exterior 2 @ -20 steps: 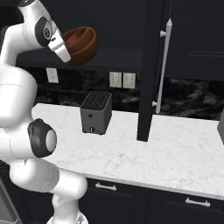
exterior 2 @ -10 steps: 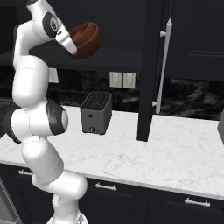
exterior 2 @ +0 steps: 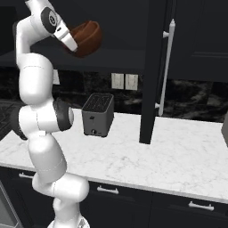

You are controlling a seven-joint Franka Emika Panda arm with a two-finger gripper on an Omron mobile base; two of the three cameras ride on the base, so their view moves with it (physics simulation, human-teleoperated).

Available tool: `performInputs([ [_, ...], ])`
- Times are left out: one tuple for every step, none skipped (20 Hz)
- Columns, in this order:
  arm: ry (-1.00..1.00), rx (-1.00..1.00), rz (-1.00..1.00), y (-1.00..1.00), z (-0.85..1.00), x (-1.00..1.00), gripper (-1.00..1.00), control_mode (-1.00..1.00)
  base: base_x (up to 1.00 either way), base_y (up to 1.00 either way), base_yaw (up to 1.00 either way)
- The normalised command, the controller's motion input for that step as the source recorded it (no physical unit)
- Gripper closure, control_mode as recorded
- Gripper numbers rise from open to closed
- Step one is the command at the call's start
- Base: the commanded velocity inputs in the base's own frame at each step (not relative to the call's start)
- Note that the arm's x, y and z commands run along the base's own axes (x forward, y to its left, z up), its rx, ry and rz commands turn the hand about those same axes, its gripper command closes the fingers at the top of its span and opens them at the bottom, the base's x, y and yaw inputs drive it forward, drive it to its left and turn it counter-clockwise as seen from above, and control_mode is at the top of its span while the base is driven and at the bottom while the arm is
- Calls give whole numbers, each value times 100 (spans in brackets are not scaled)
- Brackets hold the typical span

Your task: Pick up the bowls on the counter and stack them on top of one another in the open cabinet. Place the smaller bowl on top of the larger bowl.

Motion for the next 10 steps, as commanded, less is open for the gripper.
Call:
performInputs([
  [-16,-10,0,1,-19,-69,-100,-100,0,0,0],
  [-15,-13,0,5,-26,-68,-100,-100,0,0,0],
  [-15,-13,0,3,-26,-64,-100,-100,0,0,0],
  [-15,-14,0,3,-26,-61,-100,-100,0,0,0],
  [-19,-13,0,0,-25,-56,-100,-100,0,0,0],
  [-18,-13,0,0,-29,-39,-100,-100,0,0,0],
  [-21,-13,0,0,-25,-28,-100,-100,0,0,0],
  [-26,-11,0,0,-6,-44,-100,-100,0,0,0],
  [-32,-10,0,3,0,-72,-100,-100,0,0,0],
  [-29,-12,0,14,0,-84,-100,-100,0,0,0],
])
